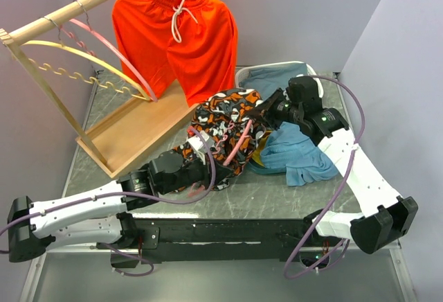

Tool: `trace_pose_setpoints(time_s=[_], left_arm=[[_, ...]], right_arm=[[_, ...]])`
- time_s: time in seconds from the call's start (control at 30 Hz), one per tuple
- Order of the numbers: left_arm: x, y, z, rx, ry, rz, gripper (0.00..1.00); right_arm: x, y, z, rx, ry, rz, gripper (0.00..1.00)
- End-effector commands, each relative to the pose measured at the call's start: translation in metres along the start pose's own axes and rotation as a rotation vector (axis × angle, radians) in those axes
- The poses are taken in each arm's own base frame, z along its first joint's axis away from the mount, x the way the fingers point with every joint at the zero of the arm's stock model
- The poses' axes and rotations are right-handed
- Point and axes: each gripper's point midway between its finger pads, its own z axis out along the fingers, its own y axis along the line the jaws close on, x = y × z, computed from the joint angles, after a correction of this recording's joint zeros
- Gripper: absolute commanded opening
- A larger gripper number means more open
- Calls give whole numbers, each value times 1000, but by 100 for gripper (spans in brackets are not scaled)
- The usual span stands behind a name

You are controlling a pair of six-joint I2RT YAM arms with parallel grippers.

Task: Place the shorts on the hanger

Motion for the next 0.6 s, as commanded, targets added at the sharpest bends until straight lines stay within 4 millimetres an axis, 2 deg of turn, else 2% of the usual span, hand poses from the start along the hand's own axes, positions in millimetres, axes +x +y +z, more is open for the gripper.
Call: trace_pose_setpoints(time_s=[0.0, 0.07, 0.13, 0.17, 0.2, 0.3, 0.33, 0.4, 0.43, 0.5, 0.53, 0.57], left_arm=[[-44, -14, 3, -5, -106, -32, 30], [-44, -12, 2, -26, -94, -73, 46], [-49, -7, -2, -75, -104, -126, 52], [-49, -4, -7, -97, -102, -143, 62], [-46, 3, -10, -129, -99, -158, 63], [-45, 18, -15, -233, -106, -240, 63], [-28, 40, -15, -360, -64, -267, 60], [-23, 55, -13, -465, -47, -287, 60], [-4, 71, -11, -563, 2, -289, 60], [4, 77, -4, -609, 32, -289, 60], [17, 84, 2, -650, 70, -287, 60], [19, 85, 6, -657, 77, -289, 60]], right_arm=[[-3, -6, -9, -20, -19, -108, 0], [-4, -9, -13, -17, -32, -145, 0], [-7, -14, -16, 3, -58, -188, 0], [-8, -13, -19, -6, -65, -204, 0], [-7, -14, -20, -9, -68, -218, 0], [-2, -8, -26, -66, -56, -269, 0], [2, -6, -28, -83, -38, -285, 0], [5, -3, -35, -104, -36, -311, 0], [9, -1, -37, -120, -23, -327, 0], [10, 3, -45, -147, -35, -339, 0], [12, 5, -50, -161, -39, -345, 0], [13, 4, -51, -160, -39, -344, 0]])
